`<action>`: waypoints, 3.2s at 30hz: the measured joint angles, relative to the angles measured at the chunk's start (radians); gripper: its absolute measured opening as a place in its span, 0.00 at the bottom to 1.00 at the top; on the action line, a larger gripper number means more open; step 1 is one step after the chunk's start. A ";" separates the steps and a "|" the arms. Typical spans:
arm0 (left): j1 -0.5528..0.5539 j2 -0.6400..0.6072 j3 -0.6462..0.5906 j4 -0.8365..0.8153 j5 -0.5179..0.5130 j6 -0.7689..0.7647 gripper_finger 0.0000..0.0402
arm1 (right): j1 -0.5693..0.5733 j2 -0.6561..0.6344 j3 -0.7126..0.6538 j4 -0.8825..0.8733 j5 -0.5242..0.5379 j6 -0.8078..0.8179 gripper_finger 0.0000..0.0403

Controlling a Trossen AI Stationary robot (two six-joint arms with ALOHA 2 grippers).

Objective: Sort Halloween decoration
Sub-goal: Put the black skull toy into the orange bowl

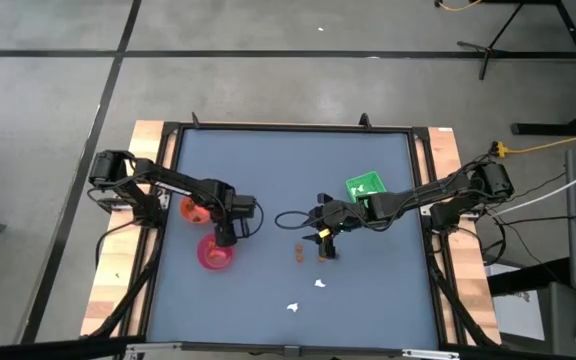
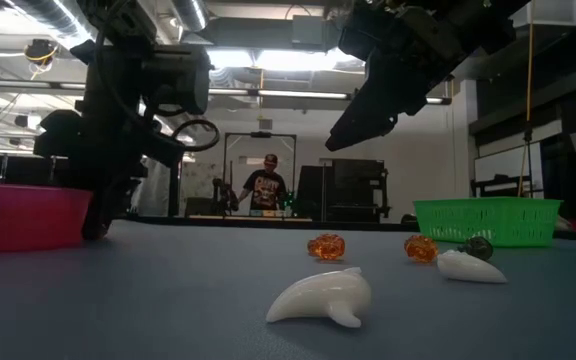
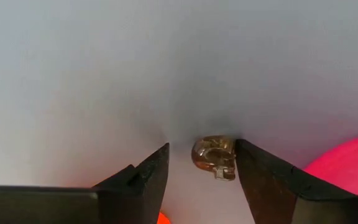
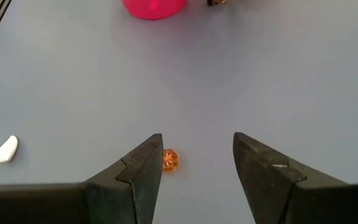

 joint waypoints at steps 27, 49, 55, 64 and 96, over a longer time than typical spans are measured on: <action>0.000 0.000 0.000 -0.001 0.002 0.000 0.18 | 0.000 0.000 0.000 0.000 0.000 0.000 0.49; 0.000 0.005 0.033 -0.002 -0.013 0.000 0.18 | 0.000 0.000 0.000 0.000 0.000 0.000 0.49; 0.001 0.004 0.034 -0.007 -0.008 0.000 0.18 | 0.000 0.000 0.000 0.000 0.000 0.000 0.49; 0.002 0.002 0.035 -0.029 -0.003 -0.001 0.18 | 0.000 0.000 0.000 0.000 0.000 0.000 0.49; 0.003 -0.002 0.244 -0.587 -0.140 0.024 0.18 | 0.000 0.000 0.000 0.000 0.000 0.000 0.49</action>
